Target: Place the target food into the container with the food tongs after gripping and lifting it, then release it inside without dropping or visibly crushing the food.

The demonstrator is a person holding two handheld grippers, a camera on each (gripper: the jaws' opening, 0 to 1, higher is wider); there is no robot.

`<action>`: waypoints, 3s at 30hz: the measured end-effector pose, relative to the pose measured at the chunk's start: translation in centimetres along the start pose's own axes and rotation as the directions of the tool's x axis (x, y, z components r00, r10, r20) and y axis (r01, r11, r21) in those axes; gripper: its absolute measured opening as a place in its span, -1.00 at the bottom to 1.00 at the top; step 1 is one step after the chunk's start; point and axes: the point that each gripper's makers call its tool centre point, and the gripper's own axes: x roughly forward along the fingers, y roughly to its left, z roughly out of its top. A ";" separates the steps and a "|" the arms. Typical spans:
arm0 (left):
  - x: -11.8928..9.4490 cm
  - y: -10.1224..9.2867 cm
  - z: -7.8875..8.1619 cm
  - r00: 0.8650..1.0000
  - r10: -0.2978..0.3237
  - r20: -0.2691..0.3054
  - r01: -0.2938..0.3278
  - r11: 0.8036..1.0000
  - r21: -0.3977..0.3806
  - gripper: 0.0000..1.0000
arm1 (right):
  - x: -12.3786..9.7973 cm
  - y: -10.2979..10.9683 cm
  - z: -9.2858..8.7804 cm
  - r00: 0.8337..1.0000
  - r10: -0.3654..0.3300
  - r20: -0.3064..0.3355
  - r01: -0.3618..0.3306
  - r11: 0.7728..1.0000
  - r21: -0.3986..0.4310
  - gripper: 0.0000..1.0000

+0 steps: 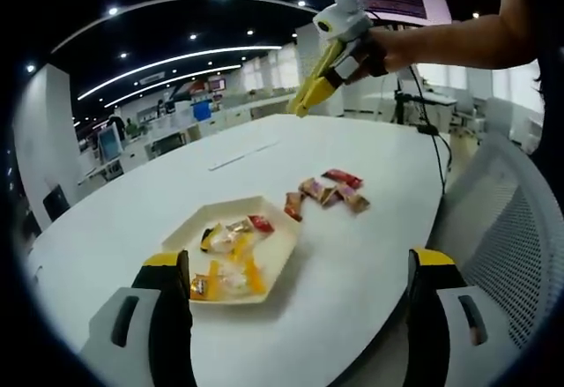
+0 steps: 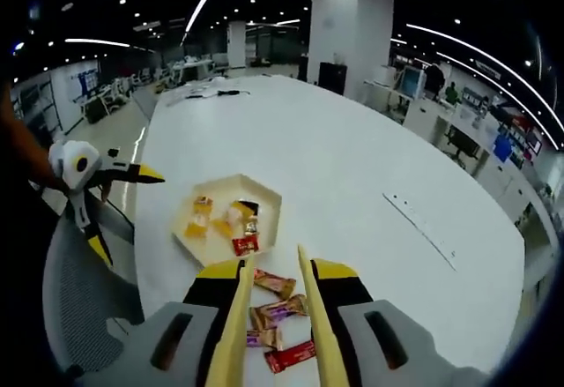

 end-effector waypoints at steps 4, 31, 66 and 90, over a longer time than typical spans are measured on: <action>0.0 0.0 -0.1 1.000 0.001 0.001 -0.001 1.000 -0.002 0.98 | -0.3 -0.5 -0.4 1.000 -0.015 -0.001 0.015 1.000 0.020 -0.44; 0.1 -0.3 -0.1 1.000 -0.013 -0.008 0.013 1.000 0.006 0.98 | 3.3 -0.1 -7.9 0.976 -0.132 -0.174 0.171 0.958 0.230 -0.43; 0.1 -0.3 -0.2 1.000 -0.012 -0.009 0.012 1.000 0.008 0.98 | 4.6 -0.5 -12.3 0.947 -0.192 -0.258 0.262 0.925 0.275 -0.42; 0.2 -0.3 -0.4 1.000 -0.015 -0.019 0.015 1.000 0.001 0.98 | 6.2 -0.5 -13.7 0.946 -0.120 -0.302 0.196 0.952 0.235 -0.42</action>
